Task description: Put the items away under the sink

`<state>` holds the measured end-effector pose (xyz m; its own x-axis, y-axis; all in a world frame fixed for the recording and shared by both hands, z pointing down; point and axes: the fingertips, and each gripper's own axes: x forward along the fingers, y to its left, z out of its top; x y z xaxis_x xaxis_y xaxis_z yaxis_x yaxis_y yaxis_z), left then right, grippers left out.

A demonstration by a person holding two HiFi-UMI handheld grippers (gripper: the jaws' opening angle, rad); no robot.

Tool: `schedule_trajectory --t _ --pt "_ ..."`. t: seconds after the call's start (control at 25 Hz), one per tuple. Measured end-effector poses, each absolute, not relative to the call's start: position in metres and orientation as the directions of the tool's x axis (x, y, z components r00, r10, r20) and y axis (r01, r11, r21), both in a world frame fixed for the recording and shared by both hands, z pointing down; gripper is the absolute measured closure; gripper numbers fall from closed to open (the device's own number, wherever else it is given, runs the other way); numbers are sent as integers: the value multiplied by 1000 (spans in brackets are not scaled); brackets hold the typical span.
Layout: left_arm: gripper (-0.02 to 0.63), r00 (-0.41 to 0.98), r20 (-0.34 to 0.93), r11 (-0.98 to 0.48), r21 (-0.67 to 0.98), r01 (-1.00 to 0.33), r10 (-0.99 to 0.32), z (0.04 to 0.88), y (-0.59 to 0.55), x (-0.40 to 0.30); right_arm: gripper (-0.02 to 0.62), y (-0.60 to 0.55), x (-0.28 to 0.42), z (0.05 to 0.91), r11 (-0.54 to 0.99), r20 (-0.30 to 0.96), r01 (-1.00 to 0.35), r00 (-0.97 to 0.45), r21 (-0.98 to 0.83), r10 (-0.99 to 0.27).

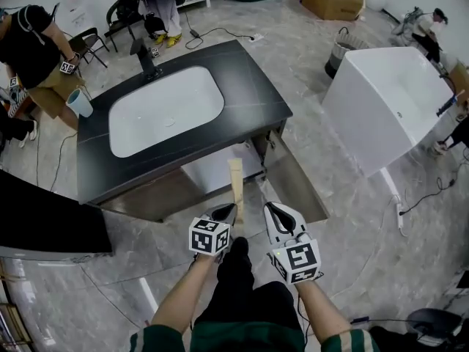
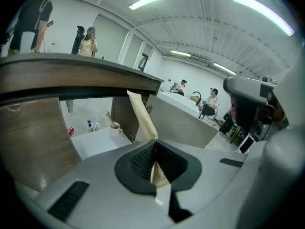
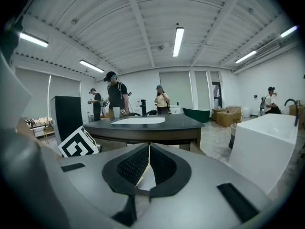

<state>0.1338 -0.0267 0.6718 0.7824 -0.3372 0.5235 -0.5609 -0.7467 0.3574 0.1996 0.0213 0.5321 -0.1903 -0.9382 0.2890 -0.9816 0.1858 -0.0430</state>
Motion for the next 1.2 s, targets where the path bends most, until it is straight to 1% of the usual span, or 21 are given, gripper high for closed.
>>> schedule_trajectory --t 0.16,0.4,0.64,0.88,0.96,1.2 --pt "595 801 476 -746 365 -556 -364 715 -57 145 552 -10 206 597 197 272 -979 -201 -42 -941" --pt "595 807 461 -763 346 -546 -368 794 -98 161 552 -47 214 676 208 240 -977 -211 -40 -947" --pt "595 791 463 -722 373 -583 -400 877 -143 161 552 -82 221 757 204 248 -979 -205 -31 -947" --pt "595 785 456 -638 467 -612 -419 945 -181 169 552 -96 232 821 208 243 -978 -197 21 -950" --pt "595 782 461 -621 483 -618 -419 970 -189 173 552 -98 233 842 211 246 -977 -201 14 -948" --pt "595 777 483 -566 535 -627 -404 1025 -212 189 552 -101 244 884 196 262 -981 -190 -4 -946"
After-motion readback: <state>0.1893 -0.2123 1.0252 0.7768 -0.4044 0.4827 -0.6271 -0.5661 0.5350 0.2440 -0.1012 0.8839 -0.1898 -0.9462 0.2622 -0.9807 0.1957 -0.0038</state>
